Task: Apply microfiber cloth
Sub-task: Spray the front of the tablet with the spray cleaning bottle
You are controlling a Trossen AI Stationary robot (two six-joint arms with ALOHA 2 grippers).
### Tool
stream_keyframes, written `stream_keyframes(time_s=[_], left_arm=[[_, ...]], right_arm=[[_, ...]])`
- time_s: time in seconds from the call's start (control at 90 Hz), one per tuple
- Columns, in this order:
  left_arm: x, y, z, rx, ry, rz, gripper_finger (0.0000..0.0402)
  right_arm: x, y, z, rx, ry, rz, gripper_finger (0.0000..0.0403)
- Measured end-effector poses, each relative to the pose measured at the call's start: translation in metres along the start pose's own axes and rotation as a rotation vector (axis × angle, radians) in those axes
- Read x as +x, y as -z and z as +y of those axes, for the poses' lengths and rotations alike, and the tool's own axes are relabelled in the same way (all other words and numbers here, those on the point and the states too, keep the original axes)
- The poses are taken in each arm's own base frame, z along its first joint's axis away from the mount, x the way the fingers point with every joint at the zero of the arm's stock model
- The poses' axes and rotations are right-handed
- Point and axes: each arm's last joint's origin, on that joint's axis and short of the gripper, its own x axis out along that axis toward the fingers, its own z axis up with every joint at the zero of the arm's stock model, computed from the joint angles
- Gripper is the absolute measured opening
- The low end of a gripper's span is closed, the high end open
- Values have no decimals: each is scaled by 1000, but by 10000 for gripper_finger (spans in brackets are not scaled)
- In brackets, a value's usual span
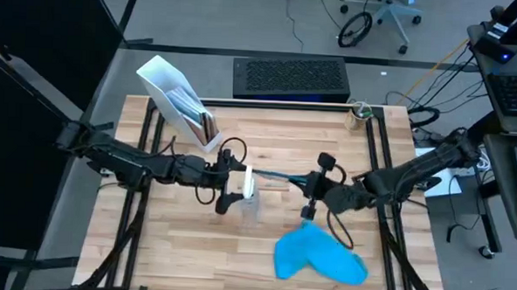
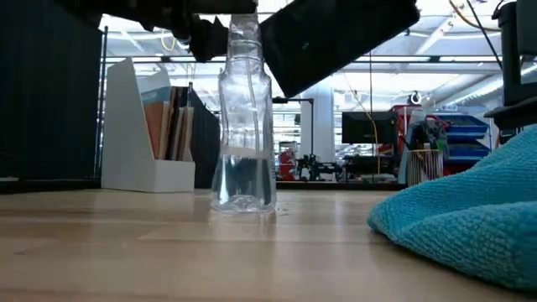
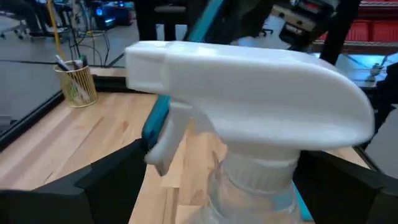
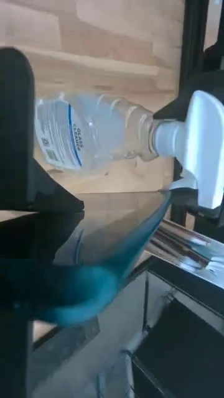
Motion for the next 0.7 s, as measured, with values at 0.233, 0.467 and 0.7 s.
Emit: stream_keyframes(time_s=[0.233, 0.467, 0.7], left_arm=[[0, -1, 0, 16, 18, -7, 358], [0, -4, 0, 19, 20, -37, 358], [0, -5, 1, 28, 19, -46, 358]], right_arm=[[-30, 5, -7, -25, -100, 44, 10], [-16, -14, -25, -37, 3, -76, 12], [32, -21, -39, -86, -101, -86, 12]])
